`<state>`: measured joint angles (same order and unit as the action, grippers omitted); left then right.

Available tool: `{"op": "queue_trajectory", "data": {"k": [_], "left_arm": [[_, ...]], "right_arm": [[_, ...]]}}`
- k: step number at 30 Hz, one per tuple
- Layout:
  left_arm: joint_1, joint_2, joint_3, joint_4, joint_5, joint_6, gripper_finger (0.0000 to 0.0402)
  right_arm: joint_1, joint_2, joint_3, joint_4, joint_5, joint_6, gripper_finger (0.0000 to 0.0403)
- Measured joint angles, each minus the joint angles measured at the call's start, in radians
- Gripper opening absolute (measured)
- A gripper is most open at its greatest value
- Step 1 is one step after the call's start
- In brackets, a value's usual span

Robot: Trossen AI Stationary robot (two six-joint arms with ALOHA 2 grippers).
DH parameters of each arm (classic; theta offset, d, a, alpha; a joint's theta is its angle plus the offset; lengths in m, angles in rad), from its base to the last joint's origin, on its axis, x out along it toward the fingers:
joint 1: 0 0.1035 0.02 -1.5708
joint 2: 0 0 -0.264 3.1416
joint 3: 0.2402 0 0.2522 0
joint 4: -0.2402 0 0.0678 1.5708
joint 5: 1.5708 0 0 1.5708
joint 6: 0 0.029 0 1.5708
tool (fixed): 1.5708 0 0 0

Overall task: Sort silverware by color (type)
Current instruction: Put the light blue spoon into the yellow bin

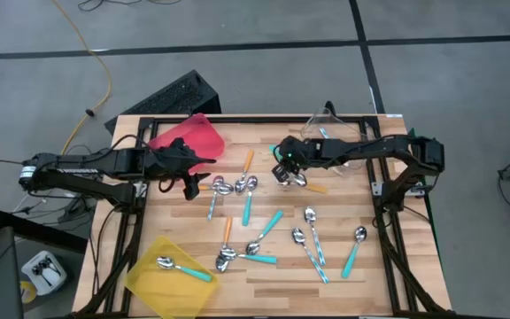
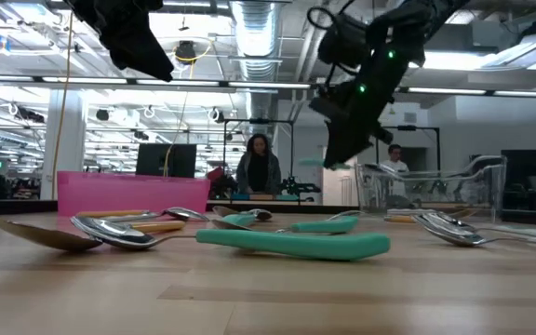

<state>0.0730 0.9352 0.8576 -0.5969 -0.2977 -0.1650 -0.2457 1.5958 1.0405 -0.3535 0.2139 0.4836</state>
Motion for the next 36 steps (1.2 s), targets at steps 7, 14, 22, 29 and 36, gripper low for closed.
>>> {"op": "queue_trajectory", "data": {"k": [7, 14, 22, 29, 36], "left_arm": [[0.054, -0.012, 0.026, 0.105, 0.001, 0.103, 0.0205], [0.075, -0.019, 0.025, 0.122, -0.006, 0.242, 0.0205], [0.073, -0.039, 0.086, 0.170, 0.067, 0.162, 0.0205], [0.071, -0.088, 0.176, 0.236, 0.077, 0.109, 0.0205], [0.071, -0.141, 0.234, 0.253, 0.093, 0.099, 0.0205]], "right_arm": [[0.056, 0.018, 0.029, 0.237, -0.080, 0.013, 0.0078], [0.152, 0.163, 0.035, 0.460, -0.073, -0.057, 0.0078], [0.230, 0.332, 0.257, 0.529, -0.091, -0.191, 0.0078], [0.290, 0.557, 0.602, 0.582, -0.170, -0.284, 0.0078], [0.361, 0.826, 0.978, 0.581, -0.251, -0.337, 0.0078]]}}
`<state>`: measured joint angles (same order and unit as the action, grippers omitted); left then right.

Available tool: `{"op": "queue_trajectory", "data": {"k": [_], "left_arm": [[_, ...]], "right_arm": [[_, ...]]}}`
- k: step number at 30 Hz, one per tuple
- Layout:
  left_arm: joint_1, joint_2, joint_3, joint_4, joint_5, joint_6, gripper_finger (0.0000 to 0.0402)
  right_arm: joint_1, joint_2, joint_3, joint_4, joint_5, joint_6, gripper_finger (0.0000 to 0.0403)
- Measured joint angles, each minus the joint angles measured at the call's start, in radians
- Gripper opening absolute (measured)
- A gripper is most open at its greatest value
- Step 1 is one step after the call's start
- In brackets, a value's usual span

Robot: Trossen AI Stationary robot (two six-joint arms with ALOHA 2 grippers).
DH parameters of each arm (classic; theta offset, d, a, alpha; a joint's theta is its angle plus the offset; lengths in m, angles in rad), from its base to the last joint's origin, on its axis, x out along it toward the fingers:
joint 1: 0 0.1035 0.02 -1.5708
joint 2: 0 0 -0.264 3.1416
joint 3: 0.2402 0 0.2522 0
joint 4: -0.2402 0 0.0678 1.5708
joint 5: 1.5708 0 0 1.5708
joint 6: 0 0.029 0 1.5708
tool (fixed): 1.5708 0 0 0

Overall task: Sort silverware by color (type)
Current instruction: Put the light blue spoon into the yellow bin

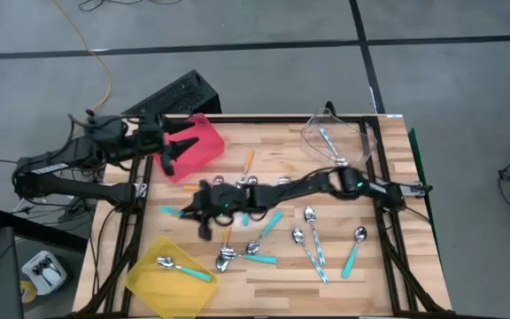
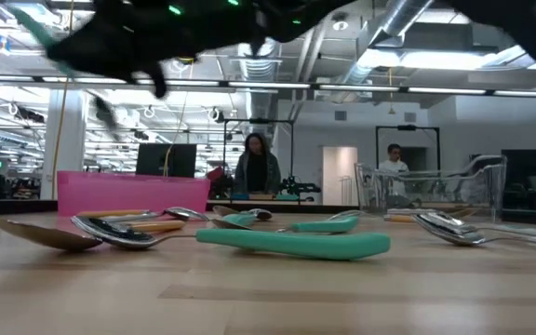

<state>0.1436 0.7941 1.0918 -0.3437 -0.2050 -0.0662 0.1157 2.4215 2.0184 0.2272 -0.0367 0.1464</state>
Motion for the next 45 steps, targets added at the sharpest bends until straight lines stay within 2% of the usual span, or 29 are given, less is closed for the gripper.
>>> {"op": "queue_trajectory", "data": {"k": [7, 9, 15, 24, 27, 31, 37, 45], "left_arm": [[-0.001, -0.028, 0.000, -0.009, 0.018, -0.007, 0.0205], [-0.001, -0.030, 0.000, -0.009, 0.019, -0.015, 0.0205], [-0.001, -0.011, 0.000, -0.013, 0.019, -0.043, 0.0205], [0.007, 0.070, -0.001, 0.049, 0.018, -0.029, 0.0205], [0.007, 0.090, -0.001, 0.055, 0.018, -0.034, 0.0205], [0.007, 0.108, -0.001, 0.051, 0.019, -0.053, 0.0205], [0.007, 0.108, -0.001, 0.056, 0.018, -0.070, 0.0205], [0.007, 0.099, -0.001, 0.047, 0.041, -0.181, 0.0205]], "right_arm": [[0.031, 0.212, 0.339, -0.161, -0.067, -0.055, 0.0078], [0.033, 0.204, 0.309, -0.109, -0.075, -0.065, 0.0078], [0.026, 0.190, 0.305, -0.171, -0.075, -0.069, 0.0078], [0.044, 0.190, 0.305, -0.199, -0.146, -0.125, 0.0078], [0.057, 0.190, 0.305, -0.164, -0.160, -0.146, 0.0078], [0.079, 0.195, 0.305, -0.092, -0.249, -0.148, 0.0078], [0.128, 0.229, 0.307, 0.081, -0.253, -0.143, 0.0078], [0.164, 0.263, 0.322, 0.103, -0.223, -0.113, 0.0078]]}}
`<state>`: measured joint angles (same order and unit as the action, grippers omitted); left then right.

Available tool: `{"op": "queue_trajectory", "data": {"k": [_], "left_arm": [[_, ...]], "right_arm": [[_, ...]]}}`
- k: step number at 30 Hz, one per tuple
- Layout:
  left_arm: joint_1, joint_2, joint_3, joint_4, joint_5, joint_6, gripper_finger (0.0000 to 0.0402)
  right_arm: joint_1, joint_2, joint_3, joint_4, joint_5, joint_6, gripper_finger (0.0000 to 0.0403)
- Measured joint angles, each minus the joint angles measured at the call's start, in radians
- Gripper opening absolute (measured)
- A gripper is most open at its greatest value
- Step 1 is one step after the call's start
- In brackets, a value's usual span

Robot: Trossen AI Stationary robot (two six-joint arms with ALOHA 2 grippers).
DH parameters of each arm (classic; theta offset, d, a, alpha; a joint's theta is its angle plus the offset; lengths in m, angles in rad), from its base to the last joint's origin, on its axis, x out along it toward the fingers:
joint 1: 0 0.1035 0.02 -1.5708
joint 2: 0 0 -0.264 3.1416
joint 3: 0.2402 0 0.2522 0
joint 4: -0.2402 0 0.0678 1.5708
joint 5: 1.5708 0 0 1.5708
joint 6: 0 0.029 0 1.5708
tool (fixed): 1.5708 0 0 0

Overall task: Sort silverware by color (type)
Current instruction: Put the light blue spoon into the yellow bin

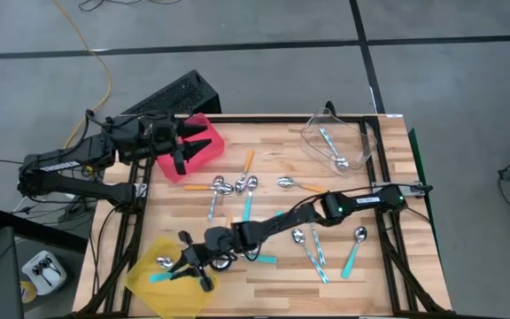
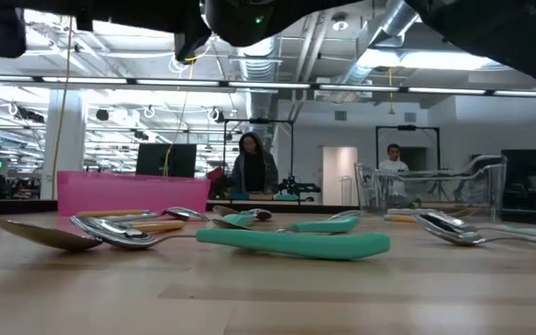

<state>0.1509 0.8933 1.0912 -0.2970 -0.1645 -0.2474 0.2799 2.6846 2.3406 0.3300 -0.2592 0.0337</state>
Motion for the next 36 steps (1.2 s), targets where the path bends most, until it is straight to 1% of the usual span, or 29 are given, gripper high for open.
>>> {"op": "queue_trajectory", "data": {"k": [3, 9, 11, 14, 20, 25, 27, 31, 36], "left_arm": [[0.000, -0.006, 0.000, 0.001, 0.001, -0.017, 0.0205], [0.000, -0.011, 0.000, 0.001, 0.000, -0.048, 0.0205], [0.000, -0.011, 0.000, 0.001, -0.002, -0.049, 0.0205], [0.000, -0.010, 0.000, 0.000, -0.005, -0.049, 0.0205], [0.000, -0.010, 0.000, 0.000, -0.007, -0.034, 0.0205], [0.000, -0.010, 0.000, -0.001, -0.007, -0.033, 0.0205], [0.000, -0.010, 0.000, -0.003, -0.007, -0.031, 0.0205], [0.000, -0.010, 0.000, -0.005, -0.007, -0.030, 0.0205], [0.000, -0.010, 0.000, -0.006, -0.007, -0.026, 0.0205]], "right_arm": [[0.008, -0.005, 0.005, 0.015, 0.008, 0.012, 0.0078], [0.008, 0.005, 0.004, -0.001, 0.015, 0.102, 0.0079], [0.005, 0.006, 0.004, -0.019, 0.015, 0.129, 0.0086], [-0.001, 0.006, 0.004, -0.036, 0.015, 0.136, 0.0096], [-0.001, 0.022, 0.004, -0.041, 0.014, 0.150, 0.0095], [-0.018, 0.074, 0.002, -0.011, -0.035, 0.258, 0.0096], [-0.035, 0.074, 0.000, -0.006, -0.056, 0.296, 0.0096], [-0.056, 0.069, 0.003, 0.008, -0.053, 0.334, 0.0097], [-0.052, 0.070, 0.003, -0.003, -0.053, 0.340, 0.0097]]}}
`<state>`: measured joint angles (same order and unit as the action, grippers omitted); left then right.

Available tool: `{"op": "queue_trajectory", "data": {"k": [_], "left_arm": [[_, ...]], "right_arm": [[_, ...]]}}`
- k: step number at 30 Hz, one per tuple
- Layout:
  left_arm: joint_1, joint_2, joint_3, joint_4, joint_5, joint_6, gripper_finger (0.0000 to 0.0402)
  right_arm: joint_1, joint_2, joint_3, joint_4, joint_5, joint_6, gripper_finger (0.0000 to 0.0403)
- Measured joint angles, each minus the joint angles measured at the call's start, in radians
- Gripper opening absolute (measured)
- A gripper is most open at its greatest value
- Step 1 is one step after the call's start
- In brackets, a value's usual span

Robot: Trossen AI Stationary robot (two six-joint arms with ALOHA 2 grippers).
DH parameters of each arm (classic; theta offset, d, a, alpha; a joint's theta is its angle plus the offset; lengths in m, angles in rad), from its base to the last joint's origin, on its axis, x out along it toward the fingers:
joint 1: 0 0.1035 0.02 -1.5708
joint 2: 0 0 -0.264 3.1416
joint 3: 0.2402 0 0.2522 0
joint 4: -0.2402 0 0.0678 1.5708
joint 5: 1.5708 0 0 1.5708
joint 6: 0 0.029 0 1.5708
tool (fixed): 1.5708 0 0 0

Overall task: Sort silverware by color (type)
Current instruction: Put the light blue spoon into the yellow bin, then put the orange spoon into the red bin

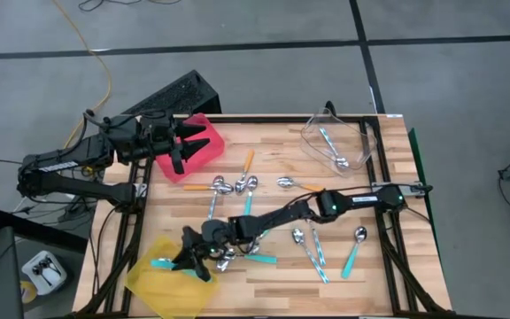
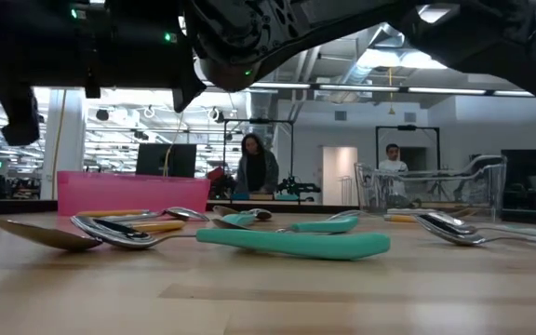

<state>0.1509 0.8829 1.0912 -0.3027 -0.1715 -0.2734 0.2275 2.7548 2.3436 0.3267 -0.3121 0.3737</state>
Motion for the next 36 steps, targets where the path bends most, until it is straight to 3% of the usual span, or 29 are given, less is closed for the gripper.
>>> {"op": "queue_trajectory", "data": {"k": [5, 14, 20, 24, 29, 33, 36], "left_arm": [[0.000, 0.000, 0.000, 0.000, 0.000, 0.003, 0.0205], [0.000, 0.000, 0.000, -0.007, 0.000, 0.026, 0.0205], [0.000, 0.000, 0.000, -0.039, 0.000, 0.027, 0.0205], [0.000, -0.013, 0.000, -0.066, 0.000, 0.027, 0.0205], [0.000, -0.063, 0.000, -0.100, 0.000, 0.026, 0.0205], [0.000, -0.125, 0.000, -0.157, -0.004, 0.026, 0.0205], [0.000, -0.160, 0.000, -0.223, -0.041, 0.005, 0.0205]], "right_arm": [[-0.001, 0.000, 0.000, -0.022, 0.000, -0.004, 0.0108], [-0.008, 0.000, 0.000, -0.029, 0.000, -0.010, 0.0176], [-0.025, -0.015, 0.000, -0.073, -0.019, -0.086, 0.0195], [-0.066, -0.100, -0.001, -0.248, -0.020, -0.213, 0.0194], [-0.121, -0.318, 0.001, -0.606, 0.024, -0.383, 0.0189], [-0.157, -0.446, 0.002, -0.989, 0.247, -0.523, 0.0183], [-0.181, -0.486, -0.004, -1.201, 0.445, -0.466, 0.0180]]}}
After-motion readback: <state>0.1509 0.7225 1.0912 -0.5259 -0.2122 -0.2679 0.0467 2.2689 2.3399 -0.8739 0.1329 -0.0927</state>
